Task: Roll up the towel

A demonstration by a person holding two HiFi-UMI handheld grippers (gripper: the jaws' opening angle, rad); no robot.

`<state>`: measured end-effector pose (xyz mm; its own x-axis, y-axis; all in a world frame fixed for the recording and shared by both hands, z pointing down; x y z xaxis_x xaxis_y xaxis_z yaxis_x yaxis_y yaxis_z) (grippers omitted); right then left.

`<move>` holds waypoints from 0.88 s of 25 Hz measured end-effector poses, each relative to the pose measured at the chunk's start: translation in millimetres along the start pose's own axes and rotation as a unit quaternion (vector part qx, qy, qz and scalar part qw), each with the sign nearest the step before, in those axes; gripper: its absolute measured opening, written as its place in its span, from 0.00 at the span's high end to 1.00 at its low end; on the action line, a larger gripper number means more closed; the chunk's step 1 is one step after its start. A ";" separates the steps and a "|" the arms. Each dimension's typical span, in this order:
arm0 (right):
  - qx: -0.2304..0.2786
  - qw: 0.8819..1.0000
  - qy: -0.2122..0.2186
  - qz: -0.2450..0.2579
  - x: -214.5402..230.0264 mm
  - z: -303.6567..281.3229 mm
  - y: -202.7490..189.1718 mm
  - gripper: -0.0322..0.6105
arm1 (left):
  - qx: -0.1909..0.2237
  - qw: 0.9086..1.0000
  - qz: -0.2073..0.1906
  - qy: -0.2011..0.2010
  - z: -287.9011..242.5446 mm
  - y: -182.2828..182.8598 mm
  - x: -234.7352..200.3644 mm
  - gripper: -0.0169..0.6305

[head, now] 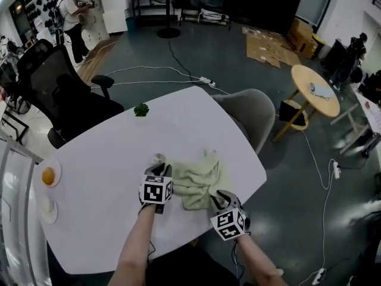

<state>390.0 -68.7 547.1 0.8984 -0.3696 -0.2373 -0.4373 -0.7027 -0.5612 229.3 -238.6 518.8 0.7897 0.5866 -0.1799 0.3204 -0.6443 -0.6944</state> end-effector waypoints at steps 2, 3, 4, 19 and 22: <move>0.006 1.000 -0.003 -0.018 3.3 1.8 1.5 0.80 | 0.003 1.000 0.002 -0.003 2.3 -0.7 -1.1 0.88; 0.009 1.000 -0.006 -0.027 4.9 3.9 2.1 0.82 | 0.004 1.000 0.004 -0.005 4.8 -1.3 -2.3 0.88; 0.010 0.999 -0.009 -0.035 6.5 6.5 2.3 0.84 | 0.006 1.000 0.005 -0.006 8.0 -1.6 -3.8 0.89; -0.006 0.994 -0.010 -0.104 25.5 27.9 1.4 0.88 | 0.054 0.997 0.032 0.039 75.9 5.8 -53.5 0.90; -0.005 0.994 -0.024 -0.111 33.5 34.1 0.0 0.88 | 0.066 0.995 0.050 0.054 94.7 3.7 -71.1 0.90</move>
<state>421.5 -60.3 512.1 0.9733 -0.1768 -0.1462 -0.2293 -0.7694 -0.5962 124.7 -236.3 463.0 0.8684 0.4618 -0.1807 0.1723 -0.6228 -0.7632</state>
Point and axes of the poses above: the fingertips, and each gripper's own axes: z backward along the fingers, x to its right, y out of its top, the point moved 4 cm from there along z, backward along the fingers, and after that the axes turned 10 degrees about -x, right-handed, at the moved point
